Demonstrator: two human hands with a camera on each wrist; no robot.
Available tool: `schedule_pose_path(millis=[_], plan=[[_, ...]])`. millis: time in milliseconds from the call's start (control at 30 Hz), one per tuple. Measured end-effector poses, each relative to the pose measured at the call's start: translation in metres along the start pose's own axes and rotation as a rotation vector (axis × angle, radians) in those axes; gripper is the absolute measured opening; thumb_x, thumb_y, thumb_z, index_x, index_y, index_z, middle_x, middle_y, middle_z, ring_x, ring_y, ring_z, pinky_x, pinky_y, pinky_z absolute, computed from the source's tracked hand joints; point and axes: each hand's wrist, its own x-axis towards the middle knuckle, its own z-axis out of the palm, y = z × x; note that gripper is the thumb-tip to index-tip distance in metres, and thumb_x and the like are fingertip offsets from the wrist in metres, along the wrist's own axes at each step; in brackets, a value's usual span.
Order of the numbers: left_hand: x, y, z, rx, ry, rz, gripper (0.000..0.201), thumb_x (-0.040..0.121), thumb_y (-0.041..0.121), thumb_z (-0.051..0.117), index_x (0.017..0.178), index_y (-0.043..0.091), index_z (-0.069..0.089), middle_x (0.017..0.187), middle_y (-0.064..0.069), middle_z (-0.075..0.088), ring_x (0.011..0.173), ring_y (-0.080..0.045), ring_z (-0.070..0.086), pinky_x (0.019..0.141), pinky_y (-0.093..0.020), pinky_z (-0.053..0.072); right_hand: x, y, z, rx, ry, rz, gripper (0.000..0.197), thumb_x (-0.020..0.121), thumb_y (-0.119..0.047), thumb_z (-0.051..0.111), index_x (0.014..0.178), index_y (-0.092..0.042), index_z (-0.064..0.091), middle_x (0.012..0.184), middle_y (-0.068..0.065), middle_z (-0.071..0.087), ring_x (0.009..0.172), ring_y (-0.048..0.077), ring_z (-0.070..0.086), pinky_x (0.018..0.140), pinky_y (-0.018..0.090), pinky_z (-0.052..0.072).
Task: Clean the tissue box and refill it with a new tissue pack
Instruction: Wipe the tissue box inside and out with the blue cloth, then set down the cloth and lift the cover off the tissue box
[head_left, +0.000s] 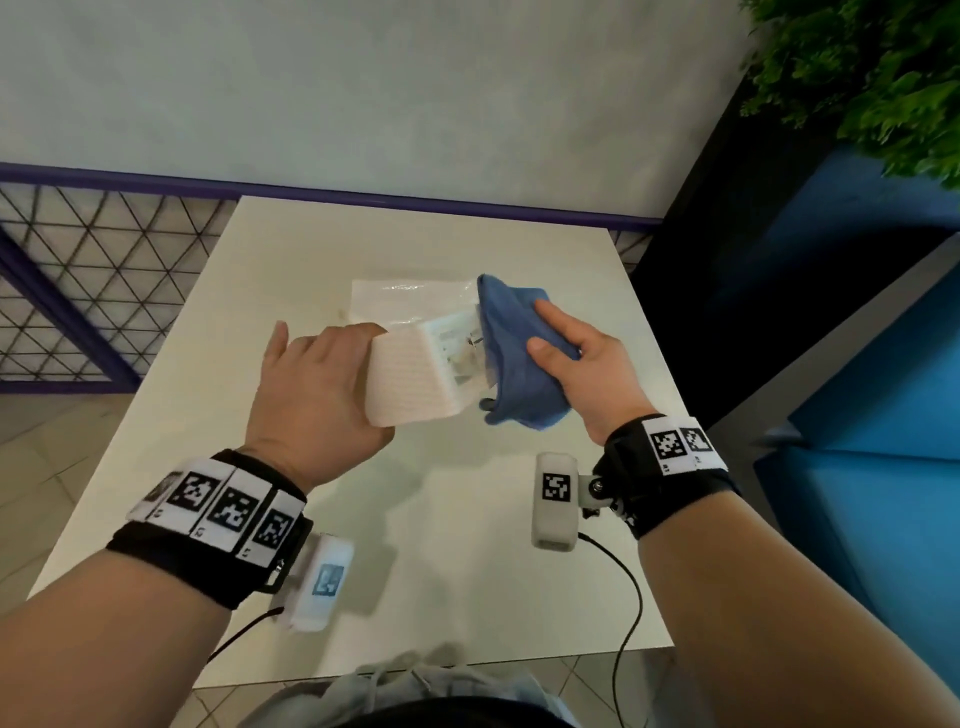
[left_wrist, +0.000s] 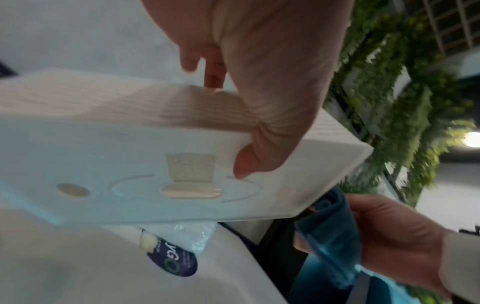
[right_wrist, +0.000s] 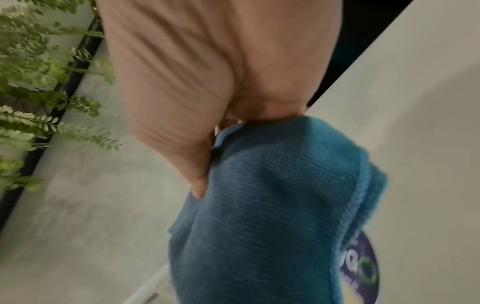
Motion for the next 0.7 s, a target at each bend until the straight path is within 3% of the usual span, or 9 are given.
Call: schedule_pose_path(millis=[67,133,200,267,367,433,500,600,700], plan=[[-0.001,-0.002,0.014,0.147,0.015,0.061,0.066,0.058,0.034,0.072,0.120,0.023,0.049,0.104,0.001,0.062,0.096,-0.031,0.057,0.108,-0.050,0.027,-0.005,0.016,-0.014,-0.107,-0.031,-0.002,0.049,0.090,-0.018,0.062,0.134,-0.034,0.051,0.135,-0.002,0.055,0.123,0.017,0.053,0.111,0.038,0.040],[-0.005,-0.003,0.030,0.231,0.024,0.092,0.058,0.061,0.032,0.069,0.115,0.020,0.052,0.099,-0.001,0.063,0.088,-0.032,0.057,0.091,-0.046,0.037,-0.012,0.034,-0.026,-0.229,-0.081,0.023,0.049,0.092,-0.019,0.059,0.136,-0.039,0.046,0.137,-0.004,0.051,0.126,0.018,0.050,0.112,0.038,0.038],[-0.010,-0.001,0.048,0.264,0.021,0.113,0.055,0.063,0.028,0.068,0.114,0.017,0.054,0.100,-0.002,0.064,0.086,-0.033,0.056,0.080,-0.043,0.036,-0.020,0.051,-0.038,-0.296,-0.094,0.066,0.049,0.094,-0.022,0.057,0.137,-0.041,0.043,0.142,-0.003,0.048,0.128,0.019,0.048,0.112,0.038,0.036],[-0.013,-0.001,0.063,0.299,-0.002,0.139,0.058,0.060,0.026,0.071,0.116,0.015,0.055,0.104,-0.004,0.063,0.085,-0.033,0.054,0.078,-0.043,0.033,-0.025,0.072,-0.047,-0.388,-0.114,0.151,0.051,0.096,-0.024,0.054,0.142,-0.038,0.037,0.146,0.002,0.045,0.132,0.023,0.045,0.113,0.037,0.034],[-0.016,-0.001,0.084,0.351,-0.103,0.215,0.077,0.049,0.028,0.081,0.119,0.013,0.054,0.110,-0.007,0.060,0.087,-0.032,0.052,0.077,-0.043,0.029,-0.035,0.107,-0.058,-0.707,-0.211,0.383,0.066,0.097,-0.031,0.049,0.152,-0.031,0.012,0.154,0.010,0.032,0.137,0.030,0.039,0.110,0.035,0.034],[-0.020,-0.001,0.095,0.380,-0.166,0.259,0.084,0.046,0.028,0.084,0.121,0.013,0.051,0.114,-0.007,0.058,0.091,-0.032,0.052,0.077,-0.043,0.029,-0.039,0.121,-0.062,-0.754,-0.172,0.505,0.073,0.096,-0.027,0.050,0.153,-0.031,0.005,0.154,0.011,0.028,0.134,0.032,0.040,0.107,0.038,0.039],[-0.024,0.000,0.104,0.383,-0.197,0.280,0.083,0.048,0.027,0.084,0.123,0.015,0.049,0.117,-0.007,0.058,0.096,-0.032,0.051,0.079,-0.044,0.031,-0.039,0.126,-0.061,-0.809,-0.151,0.501,0.072,0.094,-0.014,0.050,0.152,-0.027,0.009,0.155,0.006,0.025,0.135,0.029,0.039,0.108,0.037,0.039],[-0.027,-0.003,0.112,0.371,-0.236,0.302,0.084,0.047,0.025,0.085,0.122,0.019,0.049,0.120,-0.006,0.060,0.104,-0.031,0.049,0.081,-0.046,0.032,-0.039,0.127,-0.047,-0.923,-0.284,0.356,0.068,0.093,-0.005,0.045,0.152,-0.021,0.014,0.160,-0.001,0.010,0.146,0.020,0.019,0.116,0.026,0.022],[-0.029,-0.005,0.112,0.341,-0.301,0.264,0.083,0.047,0.028,0.085,0.122,0.021,0.049,0.120,-0.006,0.060,0.107,-0.032,0.052,0.082,-0.049,0.038,-0.037,0.135,-0.025,-0.911,-0.399,0.328,0.076,0.091,-0.003,0.047,0.153,-0.027,0.010,0.162,-0.002,-0.004,0.150,0.022,0.004,0.118,0.034,0.025]])
